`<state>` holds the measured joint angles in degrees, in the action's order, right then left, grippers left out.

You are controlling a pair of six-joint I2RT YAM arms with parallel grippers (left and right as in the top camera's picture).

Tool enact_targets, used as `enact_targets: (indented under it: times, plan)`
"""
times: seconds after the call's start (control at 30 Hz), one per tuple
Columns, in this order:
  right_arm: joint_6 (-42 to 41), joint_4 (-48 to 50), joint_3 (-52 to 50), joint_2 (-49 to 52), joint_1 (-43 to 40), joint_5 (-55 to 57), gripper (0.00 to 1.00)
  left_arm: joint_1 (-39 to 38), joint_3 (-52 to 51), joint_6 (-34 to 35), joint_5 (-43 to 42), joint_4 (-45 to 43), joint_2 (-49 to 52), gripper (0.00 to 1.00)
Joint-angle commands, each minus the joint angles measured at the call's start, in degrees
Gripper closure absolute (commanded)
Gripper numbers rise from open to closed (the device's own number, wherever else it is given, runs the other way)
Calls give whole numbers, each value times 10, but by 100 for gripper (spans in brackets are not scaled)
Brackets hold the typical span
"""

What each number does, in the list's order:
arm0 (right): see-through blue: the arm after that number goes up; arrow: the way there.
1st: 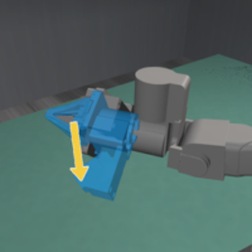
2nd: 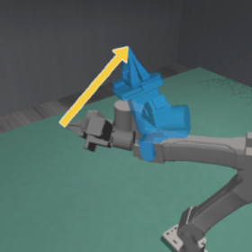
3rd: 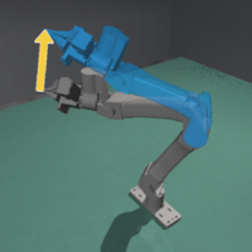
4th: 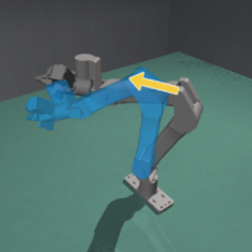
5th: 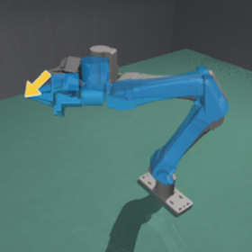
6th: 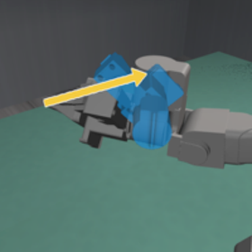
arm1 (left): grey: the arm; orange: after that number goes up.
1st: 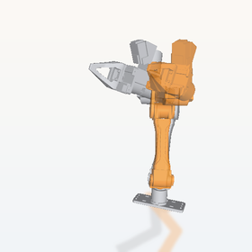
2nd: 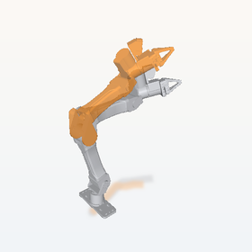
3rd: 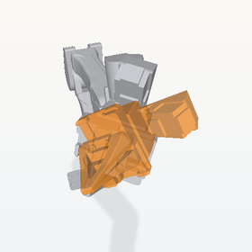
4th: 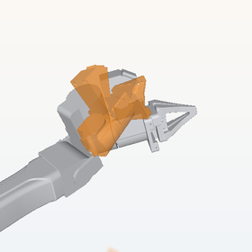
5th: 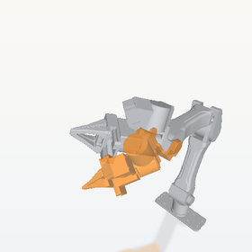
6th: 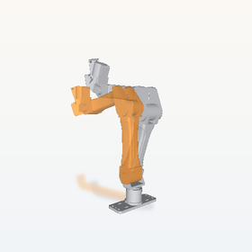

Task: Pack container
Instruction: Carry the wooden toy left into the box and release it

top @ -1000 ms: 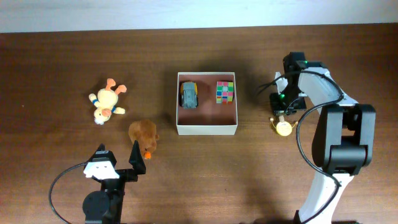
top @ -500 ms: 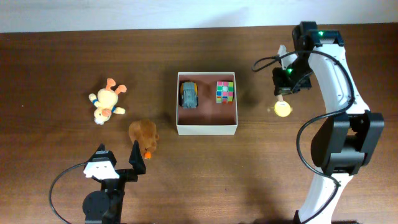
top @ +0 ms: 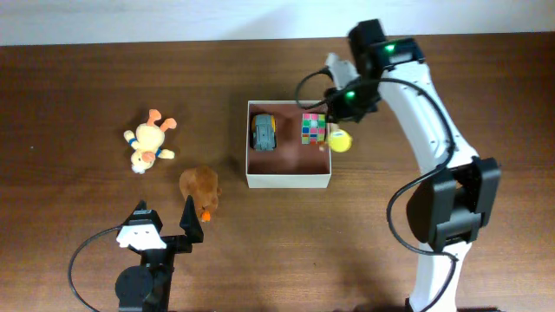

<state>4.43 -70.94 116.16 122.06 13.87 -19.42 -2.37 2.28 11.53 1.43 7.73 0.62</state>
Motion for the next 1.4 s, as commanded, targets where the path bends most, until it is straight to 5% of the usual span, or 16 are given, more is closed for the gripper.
enact_targets:
  times: [0.0, 0.37, 0.97, 1.0, 1.1, 1.13, 1.37]
  plan:
    - [-30, 31, 12, 1, 25, -18, 87, 3, -3, -11, -6, 0, -3, 1]
    - [-71, 141, 11, 29, 99, -9, 87, 3, -3, -11, -6, 0, -3, 1]
    - [-94, 142, 11, 81, 100, 35, 88, 3, -3, -11, -6, 0, -3, 1]
    - [-94, 142, 11, 81, 100, 36, 79, 3, -3, -11, -6, 0, -3, 1]
    - [-93, 142, 11, 81, 99, 36, 30, 3, -3, -11, -6, 0, -3, 1]
    - [-93, 142, 11, 81, 99, 36, 24, 3, -3, -11, -6, 0, -3, 1]
    - [-94, 133, 12, 78, 99, 33, 18, 3, -3, -11, -6, 0, -3, 1]
